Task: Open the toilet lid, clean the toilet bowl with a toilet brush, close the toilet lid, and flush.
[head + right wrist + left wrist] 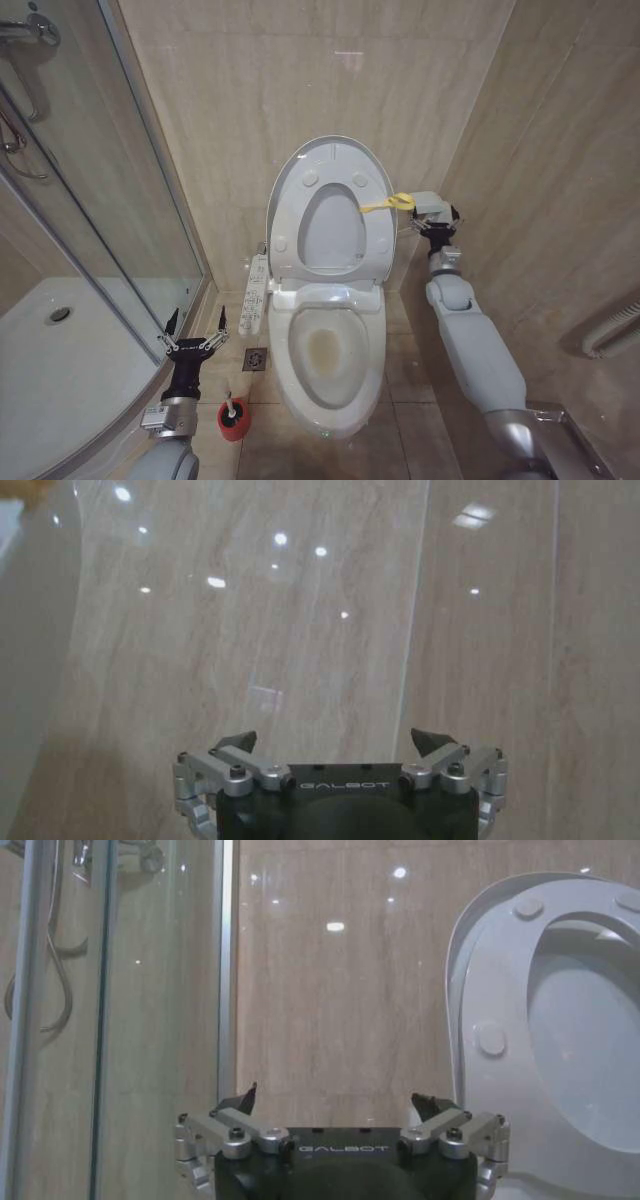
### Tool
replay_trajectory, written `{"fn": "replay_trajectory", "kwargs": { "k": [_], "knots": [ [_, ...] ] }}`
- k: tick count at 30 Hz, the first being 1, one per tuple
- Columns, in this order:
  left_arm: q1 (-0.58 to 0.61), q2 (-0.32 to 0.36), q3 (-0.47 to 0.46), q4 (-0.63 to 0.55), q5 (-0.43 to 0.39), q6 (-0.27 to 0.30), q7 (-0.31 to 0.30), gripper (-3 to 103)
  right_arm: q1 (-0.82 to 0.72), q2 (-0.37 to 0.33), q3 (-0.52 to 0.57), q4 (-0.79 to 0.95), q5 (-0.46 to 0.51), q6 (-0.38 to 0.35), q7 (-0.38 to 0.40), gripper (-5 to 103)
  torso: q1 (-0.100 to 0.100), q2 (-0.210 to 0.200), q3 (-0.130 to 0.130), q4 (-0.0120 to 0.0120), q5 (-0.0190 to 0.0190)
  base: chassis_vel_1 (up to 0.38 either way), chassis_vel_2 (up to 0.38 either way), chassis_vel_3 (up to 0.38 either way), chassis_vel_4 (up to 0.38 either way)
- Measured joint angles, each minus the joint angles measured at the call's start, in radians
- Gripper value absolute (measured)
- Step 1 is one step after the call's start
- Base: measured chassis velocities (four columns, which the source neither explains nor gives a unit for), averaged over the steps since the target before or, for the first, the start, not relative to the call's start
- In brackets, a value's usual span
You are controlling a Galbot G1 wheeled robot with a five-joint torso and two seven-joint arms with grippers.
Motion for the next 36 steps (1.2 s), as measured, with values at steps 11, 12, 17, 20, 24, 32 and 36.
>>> {"fn": "replay_trajectory", "kwargs": {
  "k": [11,12,17,20,24,32,36],
  "knots": [
    [0.000,0.000,0.000,0.000,0.000,0.000,0.000,100,0.118,0.051,-0.006,-0.168,-0.051,0.047,0.003,100,0.000,0.000,0.000,0.0001,-0.0001,0.000,0.000,0.000,0.000],
    [0.000,0.000,0.000,0.000,0.000,0.000,0.000,100,0.139,0.057,-0.006,-0.193,-0.060,0.053,0.002,100,0.000,0.000,0.000,0.0002,-0.0001,0.000,0.000,0.000,0.000],
    [0.000,0.000,0.000,0.000,0.000,0.000,0.000,100,0.148,0.063,-0.007,-0.197,-0.063,0.053,0.002,100,0.000,0.000,0.000,-0.0001,-0.0001,0.000,0.000,0.000,0.000],
    [0.000,0.000,0.000,0.000,0.000,0.000,0.000,100,0.101,0.055,-0.057,-0.110,0.042,-0.003,0.017,100,0.000,0.000,0.000,-0.0002,-0.0001,0.000,0.000,0.000,0.000],
    [0.000,0.000,0.000,0.000,0.000,0.000,0.000,100,0.045,0.042,-0.094,-0.024,0.102,-0.038,0.021,100,0.000,0.000,0.000,0.0000,-0.0001,0.000,0.000,0.000,0.000],
    [0.000,0.000,0.000,0.000,0.000,0.000,0.000,100,-0.045,0.003,-0.129,0.103,0.145,-0.058,0.026,100,0.000,0.000,0.000,-0.0005,0.0001,0.000,0.000,0.000,0.000],
    [0.000,0.000,0.000,0.000,0.000,0.000,0.000,100,-0.101,-0.037,-0.134,0.170,0.163,-0.068,0.021,100,0.000,0.000,0.000,0.0007,0.0000,0.000,0.000,0.000,0.000]
  ]
}}
